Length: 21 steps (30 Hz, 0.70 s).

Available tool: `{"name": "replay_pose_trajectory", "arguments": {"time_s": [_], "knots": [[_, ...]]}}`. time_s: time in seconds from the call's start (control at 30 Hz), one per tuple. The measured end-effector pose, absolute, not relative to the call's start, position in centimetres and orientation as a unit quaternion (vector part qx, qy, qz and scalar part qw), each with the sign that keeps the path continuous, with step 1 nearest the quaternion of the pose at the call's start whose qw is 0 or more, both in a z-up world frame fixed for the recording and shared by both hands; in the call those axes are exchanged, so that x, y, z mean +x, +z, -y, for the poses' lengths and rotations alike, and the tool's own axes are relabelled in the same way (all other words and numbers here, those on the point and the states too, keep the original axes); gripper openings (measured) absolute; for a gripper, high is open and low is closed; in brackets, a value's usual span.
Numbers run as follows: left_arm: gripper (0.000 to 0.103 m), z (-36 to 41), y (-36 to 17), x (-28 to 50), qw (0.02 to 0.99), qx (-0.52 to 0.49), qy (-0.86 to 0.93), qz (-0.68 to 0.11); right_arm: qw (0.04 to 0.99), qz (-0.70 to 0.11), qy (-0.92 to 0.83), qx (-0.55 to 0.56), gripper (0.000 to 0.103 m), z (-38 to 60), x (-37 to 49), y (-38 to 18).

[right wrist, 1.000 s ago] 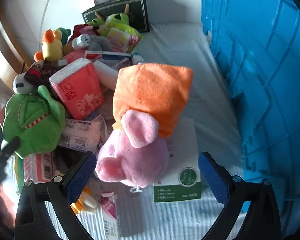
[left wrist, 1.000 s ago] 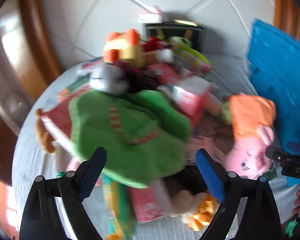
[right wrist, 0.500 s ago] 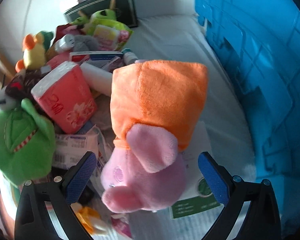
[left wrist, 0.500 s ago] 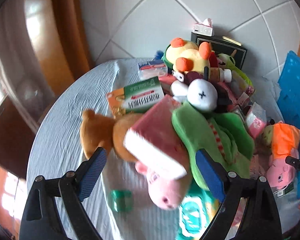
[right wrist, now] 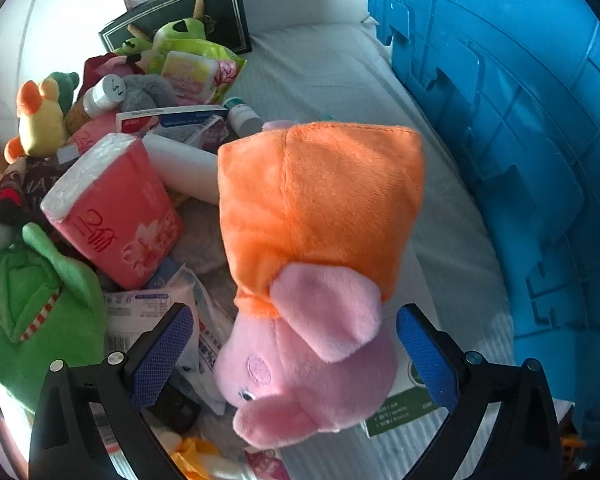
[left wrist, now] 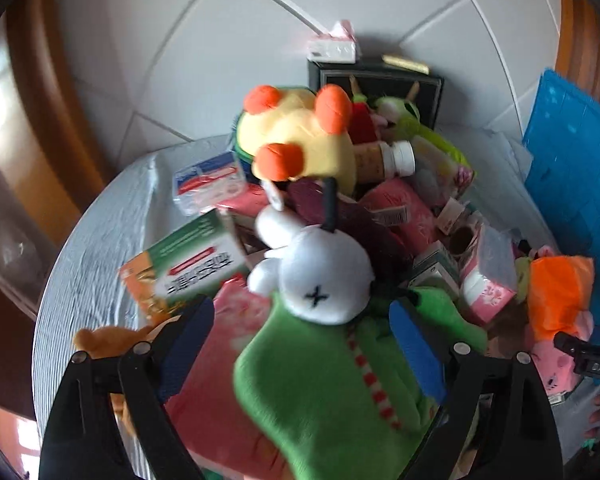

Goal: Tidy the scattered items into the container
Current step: 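Grasp the orange-hatted pig plush with the right tool while the left tool grasps the white bunny plush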

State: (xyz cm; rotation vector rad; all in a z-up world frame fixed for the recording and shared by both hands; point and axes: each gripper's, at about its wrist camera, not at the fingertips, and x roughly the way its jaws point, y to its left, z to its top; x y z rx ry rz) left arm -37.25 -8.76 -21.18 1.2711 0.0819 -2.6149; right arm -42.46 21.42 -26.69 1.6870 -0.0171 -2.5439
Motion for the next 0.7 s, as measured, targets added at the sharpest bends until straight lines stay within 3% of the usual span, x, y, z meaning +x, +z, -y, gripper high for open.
{"name": "replay_pose_trajectory", "arguments": {"time_s": [0.27, 0.37, 0.43, 0.5, 0.53, 0.7], "knots": [[0.078, 8.9, -23.7, -40.0, 0.122, 0.462, -0.878, -0.030, 0.027, 0.010, -0.819, 0.573, 0.103, -21.8, -44.2, -28.9], [0.057, 9.1, -23.7, -40.3, 0.110, 0.462, -0.879, -0.040, 0.030, 0.004, -0.818, 0.575, 0.103, -21.4, -44.5, -29.5], [0.055, 8.9, -23.7, -40.2, 0.111, 0.457, -0.882, -0.037, 0.028, -0.006, -0.816, 0.578, 0.103, -20.8, -44.6, -29.8], [0.053, 8.8, -23.6, -40.0, 0.111, 0.452, -0.884, -0.037, 0.025, -0.020, -0.818, 0.574, 0.090, -20.2, -44.5, -29.9], [0.053, 8.8, -23.5, -39.8, 0.112, 0.448, -0.886, -0.039, 0.017, -0.032, -0.821, 0.569, 0.077, -20.0, -44.4, -29.7], [0.053, 8.6, -21.2, -38.2, 0.112, 0.416, -0.902, -0.038, 0.018, -0.021, -0.837, 0.546, 0.073, -20.1, -43.6, -27.5]]}}
